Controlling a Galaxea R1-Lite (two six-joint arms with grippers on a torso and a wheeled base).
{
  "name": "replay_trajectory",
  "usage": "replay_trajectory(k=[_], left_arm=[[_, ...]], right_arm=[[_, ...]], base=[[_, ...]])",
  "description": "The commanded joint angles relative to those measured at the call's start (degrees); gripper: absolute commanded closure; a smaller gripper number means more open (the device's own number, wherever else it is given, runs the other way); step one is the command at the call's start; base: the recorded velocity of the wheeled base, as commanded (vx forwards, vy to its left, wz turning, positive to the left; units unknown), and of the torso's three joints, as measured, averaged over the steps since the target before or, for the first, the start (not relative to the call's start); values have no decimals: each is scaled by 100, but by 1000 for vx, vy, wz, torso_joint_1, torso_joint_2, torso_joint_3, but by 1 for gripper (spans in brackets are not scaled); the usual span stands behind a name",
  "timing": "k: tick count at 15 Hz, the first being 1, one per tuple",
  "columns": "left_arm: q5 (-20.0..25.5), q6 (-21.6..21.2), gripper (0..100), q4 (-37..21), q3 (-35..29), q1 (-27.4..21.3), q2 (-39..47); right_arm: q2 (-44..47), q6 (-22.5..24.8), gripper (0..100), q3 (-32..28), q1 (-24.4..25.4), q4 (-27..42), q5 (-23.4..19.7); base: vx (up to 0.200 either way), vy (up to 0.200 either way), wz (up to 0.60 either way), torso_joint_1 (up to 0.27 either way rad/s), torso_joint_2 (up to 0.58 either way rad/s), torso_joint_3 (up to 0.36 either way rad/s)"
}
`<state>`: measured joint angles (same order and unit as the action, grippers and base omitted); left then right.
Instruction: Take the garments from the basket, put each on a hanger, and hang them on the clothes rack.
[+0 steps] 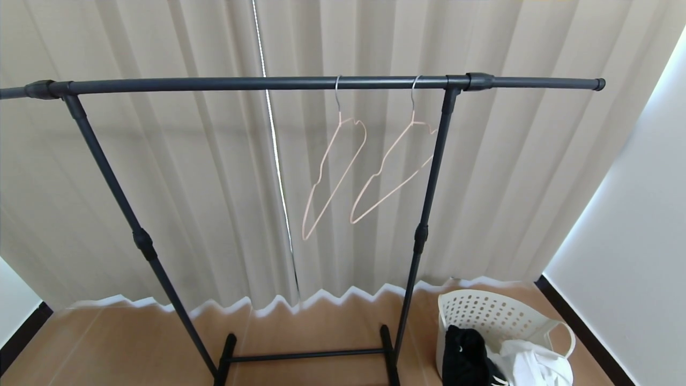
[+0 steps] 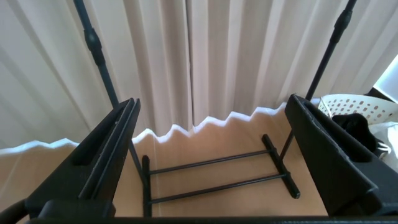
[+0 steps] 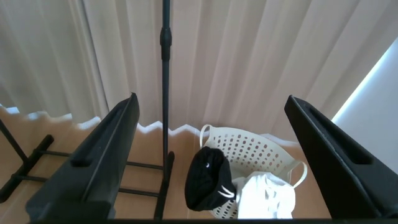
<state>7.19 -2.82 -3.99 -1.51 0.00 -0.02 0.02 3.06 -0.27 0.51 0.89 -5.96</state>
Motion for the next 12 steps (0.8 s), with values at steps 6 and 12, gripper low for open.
replay_trajectory(k=[6, 12], left_arm=[[1, 0, 0, 3, 2, 0, 2], [1, 0, 0, 3, -7, 0, 2]], right_arm=[[-2, 2, 0, 0, 2, -1, -2], [-2, 2, 0, 0, 2, -1, -2]], base=[[0, 0, 0, -190, 527, 338], [0, 0, 0, -145, 489, 343]])
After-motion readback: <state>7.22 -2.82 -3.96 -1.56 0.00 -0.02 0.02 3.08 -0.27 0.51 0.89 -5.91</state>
